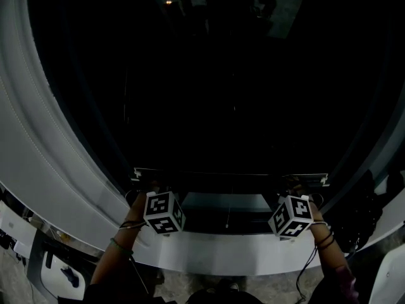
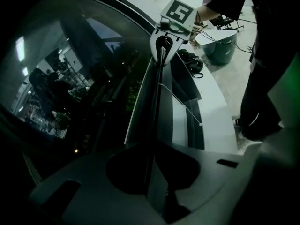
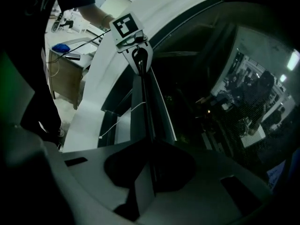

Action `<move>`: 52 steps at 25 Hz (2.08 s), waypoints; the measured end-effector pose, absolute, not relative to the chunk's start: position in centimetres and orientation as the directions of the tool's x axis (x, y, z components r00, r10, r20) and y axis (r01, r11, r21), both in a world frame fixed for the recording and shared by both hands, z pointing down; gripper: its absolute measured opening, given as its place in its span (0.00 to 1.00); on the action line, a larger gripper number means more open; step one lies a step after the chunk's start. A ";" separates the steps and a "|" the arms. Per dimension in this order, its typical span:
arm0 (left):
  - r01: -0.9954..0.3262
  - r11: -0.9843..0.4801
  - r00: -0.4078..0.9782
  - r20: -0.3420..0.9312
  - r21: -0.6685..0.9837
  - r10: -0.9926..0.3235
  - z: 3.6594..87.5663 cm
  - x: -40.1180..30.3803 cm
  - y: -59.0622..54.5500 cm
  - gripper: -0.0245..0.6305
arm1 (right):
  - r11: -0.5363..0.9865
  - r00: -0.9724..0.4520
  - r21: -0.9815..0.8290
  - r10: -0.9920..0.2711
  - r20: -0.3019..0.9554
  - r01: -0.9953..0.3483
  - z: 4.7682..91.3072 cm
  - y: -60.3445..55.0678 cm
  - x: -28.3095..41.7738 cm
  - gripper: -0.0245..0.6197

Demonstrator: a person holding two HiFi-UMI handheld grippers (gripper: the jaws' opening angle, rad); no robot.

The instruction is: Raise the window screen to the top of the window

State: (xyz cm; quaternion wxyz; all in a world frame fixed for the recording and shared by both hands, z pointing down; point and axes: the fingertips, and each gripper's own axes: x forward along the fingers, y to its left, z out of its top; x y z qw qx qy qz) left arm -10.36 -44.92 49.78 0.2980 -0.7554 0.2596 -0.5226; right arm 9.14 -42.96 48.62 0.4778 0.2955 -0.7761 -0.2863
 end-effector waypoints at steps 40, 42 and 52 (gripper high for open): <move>-0.072 -0.727 0.234 0.697 -0.683 -0.678 46.3 -9.8 -46.0 0.08 | 0.770 -0.240 0.621 -0.637 0.732 -0.149 45.3 -43.8 8.9 0.08; -0.079 -0.719 0.254 0.683 -0.691 -0.684 46.4 -9.7 -45.8 0.08 | 0.761 -0.256 0.631 -0.646 0.719 -0.149 45.4 -43.6 9.0 0.08; -0.353 -0.496 0.454 0.319 -0.793 -0.832 35.3 -10.1 -46.3 0.11 | 0.461 -0.352 0.845 -0.864 0.359 -0.270 34.7 -44.2 9.1 0.08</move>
